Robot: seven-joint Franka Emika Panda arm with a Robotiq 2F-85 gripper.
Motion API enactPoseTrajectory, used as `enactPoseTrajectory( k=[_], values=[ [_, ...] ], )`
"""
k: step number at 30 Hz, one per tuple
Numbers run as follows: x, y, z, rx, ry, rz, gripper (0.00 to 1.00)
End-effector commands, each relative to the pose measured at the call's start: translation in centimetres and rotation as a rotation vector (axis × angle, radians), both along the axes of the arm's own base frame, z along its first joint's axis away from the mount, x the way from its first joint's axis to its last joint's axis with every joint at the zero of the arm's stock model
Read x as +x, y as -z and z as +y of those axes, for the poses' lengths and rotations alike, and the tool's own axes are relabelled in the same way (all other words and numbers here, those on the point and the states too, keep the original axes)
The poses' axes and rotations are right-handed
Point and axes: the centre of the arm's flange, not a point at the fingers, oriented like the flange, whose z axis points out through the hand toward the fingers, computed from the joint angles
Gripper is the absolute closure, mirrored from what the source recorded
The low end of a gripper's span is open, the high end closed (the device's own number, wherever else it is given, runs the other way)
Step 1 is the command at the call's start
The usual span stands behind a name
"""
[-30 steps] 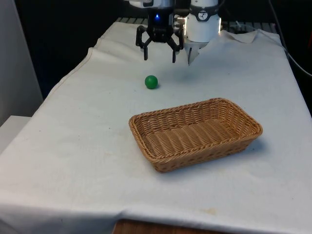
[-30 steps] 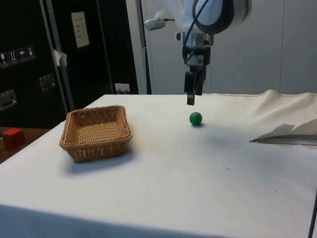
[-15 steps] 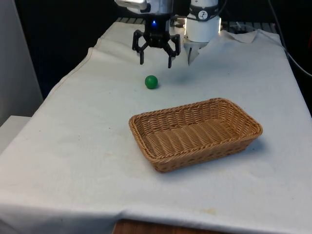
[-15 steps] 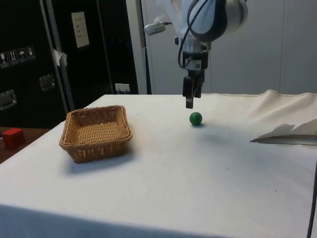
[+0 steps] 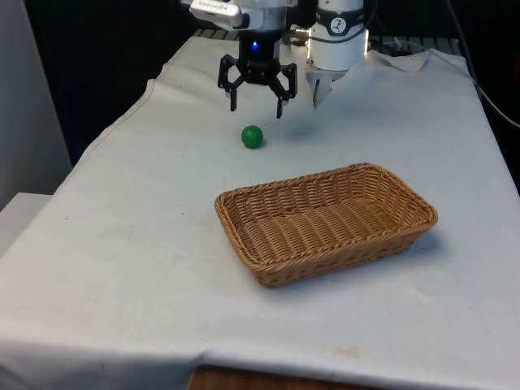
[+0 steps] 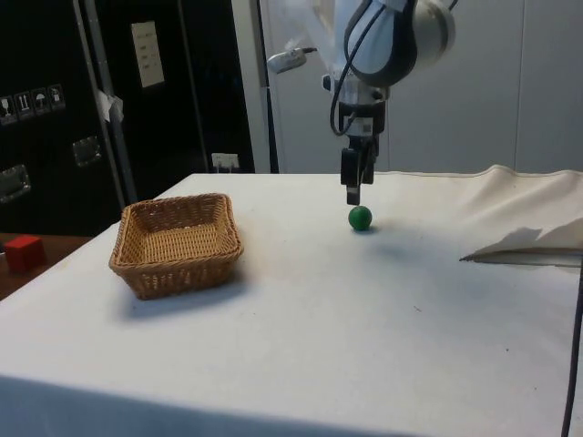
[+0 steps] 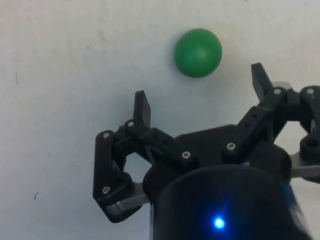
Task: Pick up the ball and place it into the basket.
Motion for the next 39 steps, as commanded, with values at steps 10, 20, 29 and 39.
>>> enactPoseTrajectory(
  k=[10,20,29,39],
  values=[
    [1.1,-0.2,-0.7,0.013,-0.024,-0.017,0.0],
    [1.4,0.8,-1.6,0.015,-0.047,0.0,0.0],
    [1.6,1.4,-2.3,0.048,-0.065,0.021,0.0],
    [2.0,2.6,-2.8,0.082,-0.088,0.047,0.0]
  ],
)
